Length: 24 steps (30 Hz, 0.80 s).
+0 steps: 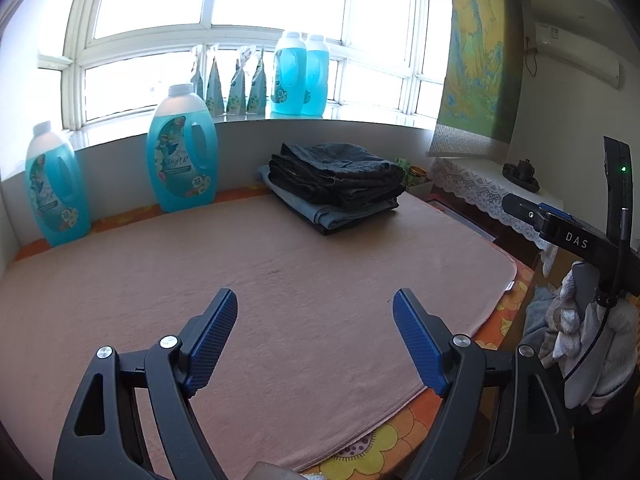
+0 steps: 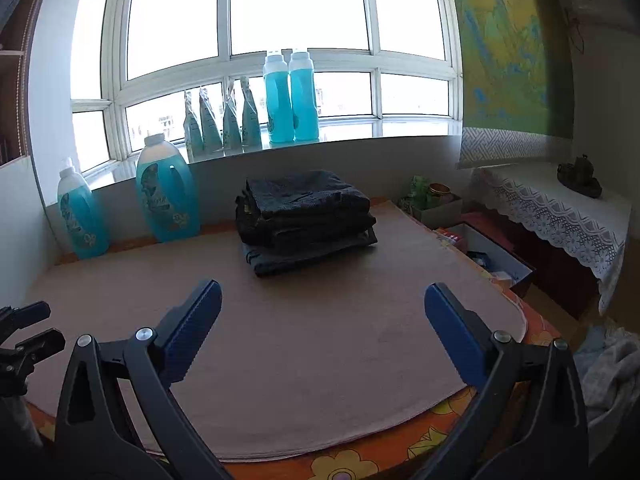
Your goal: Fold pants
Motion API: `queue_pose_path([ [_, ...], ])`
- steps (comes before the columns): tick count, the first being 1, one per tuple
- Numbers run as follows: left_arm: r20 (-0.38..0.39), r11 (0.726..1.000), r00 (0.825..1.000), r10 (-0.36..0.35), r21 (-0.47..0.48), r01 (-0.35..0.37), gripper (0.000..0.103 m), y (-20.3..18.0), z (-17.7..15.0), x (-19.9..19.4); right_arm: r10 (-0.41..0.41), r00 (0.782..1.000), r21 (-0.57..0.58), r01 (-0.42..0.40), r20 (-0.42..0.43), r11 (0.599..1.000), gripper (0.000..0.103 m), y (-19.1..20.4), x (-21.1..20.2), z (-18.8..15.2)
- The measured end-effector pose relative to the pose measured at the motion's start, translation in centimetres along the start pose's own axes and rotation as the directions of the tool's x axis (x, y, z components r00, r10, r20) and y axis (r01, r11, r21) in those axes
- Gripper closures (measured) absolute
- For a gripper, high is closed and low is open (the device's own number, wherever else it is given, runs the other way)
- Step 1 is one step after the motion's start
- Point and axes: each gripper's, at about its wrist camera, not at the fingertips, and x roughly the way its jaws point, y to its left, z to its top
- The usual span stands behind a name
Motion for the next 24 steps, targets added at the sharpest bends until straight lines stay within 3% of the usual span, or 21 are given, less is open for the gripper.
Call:
queue_pose_path([
  [24,-0.023,0.999,0.999,0.044,-0.023,-0.044,0.023,0.20,-0.61,-0.09,-0.001,1.000,-0.004,0.001,0.003,1.000,0.000,0.46,-0.18,-0.06],
])
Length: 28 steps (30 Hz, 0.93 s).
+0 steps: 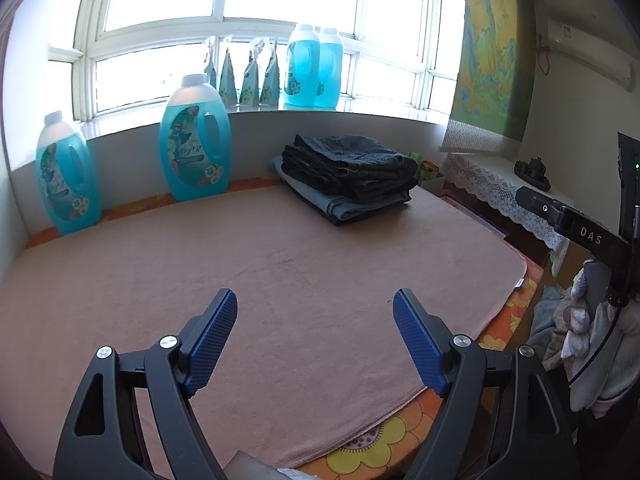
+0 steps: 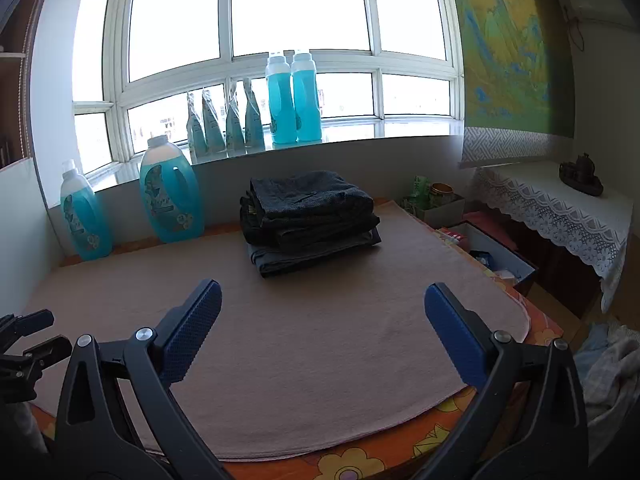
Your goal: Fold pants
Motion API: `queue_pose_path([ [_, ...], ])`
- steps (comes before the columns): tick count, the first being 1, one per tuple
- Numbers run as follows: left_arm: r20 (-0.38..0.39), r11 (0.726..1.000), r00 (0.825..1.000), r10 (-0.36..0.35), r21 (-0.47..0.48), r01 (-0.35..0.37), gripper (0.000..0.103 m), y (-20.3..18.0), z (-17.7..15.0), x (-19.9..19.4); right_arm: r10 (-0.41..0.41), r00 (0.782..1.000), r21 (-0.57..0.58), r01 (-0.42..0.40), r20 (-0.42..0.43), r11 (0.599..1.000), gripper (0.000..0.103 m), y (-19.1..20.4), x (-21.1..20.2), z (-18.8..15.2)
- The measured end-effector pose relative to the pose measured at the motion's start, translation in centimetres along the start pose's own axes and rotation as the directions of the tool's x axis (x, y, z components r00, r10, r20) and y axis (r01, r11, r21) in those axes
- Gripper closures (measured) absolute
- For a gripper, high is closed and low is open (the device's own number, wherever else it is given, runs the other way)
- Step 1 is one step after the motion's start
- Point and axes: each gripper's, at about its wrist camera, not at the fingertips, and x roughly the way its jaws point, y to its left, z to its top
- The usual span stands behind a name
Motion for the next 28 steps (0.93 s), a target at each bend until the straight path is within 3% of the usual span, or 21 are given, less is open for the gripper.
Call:
queue_pose_path([
  [28,0.016,1.000,1.000,0.024,0.005,-0.024,0.022,0.3,-0.3,-0.1,0.011,1.000,0.000,-0.011,-0.015,1.000,0.000,1.3,0.1,-0.7],
])
